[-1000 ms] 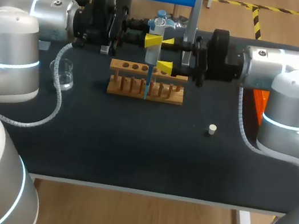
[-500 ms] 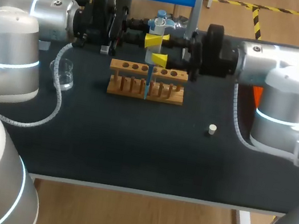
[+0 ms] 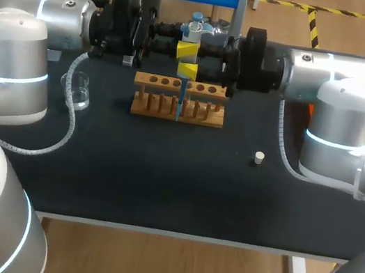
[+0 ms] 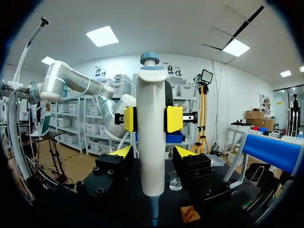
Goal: Invert the test tube, pick up the pipette, mount the tip to pipette, aspirate from beaker and dispense into the tube, eject the tip, return the pipette, and cap with the stopper.
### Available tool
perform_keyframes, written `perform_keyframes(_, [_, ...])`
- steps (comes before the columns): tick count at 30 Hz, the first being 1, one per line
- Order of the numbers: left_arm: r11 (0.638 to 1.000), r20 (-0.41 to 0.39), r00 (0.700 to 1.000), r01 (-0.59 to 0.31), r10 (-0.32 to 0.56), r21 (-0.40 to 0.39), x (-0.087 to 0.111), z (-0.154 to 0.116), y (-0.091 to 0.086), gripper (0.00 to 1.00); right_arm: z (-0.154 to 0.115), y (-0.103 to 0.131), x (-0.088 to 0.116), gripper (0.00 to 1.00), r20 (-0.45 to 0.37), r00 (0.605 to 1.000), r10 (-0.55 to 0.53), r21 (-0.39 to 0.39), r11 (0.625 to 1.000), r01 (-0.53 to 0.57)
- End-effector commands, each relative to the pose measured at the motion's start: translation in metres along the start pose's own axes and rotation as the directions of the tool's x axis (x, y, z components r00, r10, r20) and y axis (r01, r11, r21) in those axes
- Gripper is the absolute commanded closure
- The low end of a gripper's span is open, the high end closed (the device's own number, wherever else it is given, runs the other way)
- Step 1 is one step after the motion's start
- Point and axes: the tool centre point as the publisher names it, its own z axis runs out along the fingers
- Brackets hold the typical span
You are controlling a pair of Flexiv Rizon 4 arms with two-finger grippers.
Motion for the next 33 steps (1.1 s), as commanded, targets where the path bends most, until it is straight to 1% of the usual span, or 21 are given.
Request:
perform_keyframes(1, [1.000,0.002,1.000,-0.002,0.002,0.000,0.0004,0.0008,0.0000,1.00,0.0018,-0.0004,-0.0009,0.49,0.000,1.000,-0.001,-0.002,1.000,0.001])
perform_keyframes(10, [1.000,0.002,1.000,-0.002,0.002,0.000,0.0004,0.0008,0.0000,1.00,0.0035,0.0009,-0.0004,0.52,-0.007,1.000,-0.003,-0.005,1.000,0.003])
perform_keyframes(14, [1.000,0.002,1.000,-0.002,0.002,0.000,0.0004,0.0008,0.0000,1.00,0.0037,0.0018,-0.0003,0.60,-0.009,1.000,-0.003,-0.008,1.000,0.003])
perform_keyframes(15, [1.000,0.002,1.000,-0.002,0.002,0.000,0.0004,0.0008,0.0000,1.00,0.0038,0.0020,-0.0002,0.65,-0.009,1.000,-0.003,-0.009,1.000,0.003])
perform_keyframes(17, [1.000,0.002,1.000,-0.002,0.002,0.000,0.0004,0.0008,0.0000,1.00,0.0038,0.0024,0.0004,0.92,-0.011,1.000,-0.003,-0.010,1.000,0.003])
perform_keyframes(18, [1.000,0.002,1.000,-0.002,0.002,0.000,0.0004,0.0008,0.0000,1.00,0.0038,0.0025,0.0006,1.00,-0.012,1.000,-0.003,-0.011,1.000,0.003])
perform_keyframes(29, [1.000,0.002,1.000,-0.002,0.002,0.000,0.0004,0.0008,0.0000,1.00,0.0015,0.0037,0.0014,1.00,-0.022,1.000,-0.002,-0.014,1.000,0.002])
perform_keyframes(30, [1.000,0.002,1.000,-0.002,0.002,0.000,0.0004,0.0008,0.0000,0.68,0.0012,0.0037,0.0014,1.00,-0.024,1.000,-0.002,-0.013,1.000,0.002])
perform_keyframes(31, [1.000,0.002,1.000,-0.002,0.002,0.000,0.0004,0.0008,0.0000,0.00,0.0009,0.0036,0.0014,1.00,-0.026,1.000,-0.002,-0.011,1.000,0.002])
perform_keyframes(33, [1.000,0.002,1.000,-0.002,0.002,0.000,0.0004,0.0008,0.0000,0.00,0.0000,0.0032,0.0014,1.00,-0.034,0.999,-0.001,-0.009,1.000,0.000])
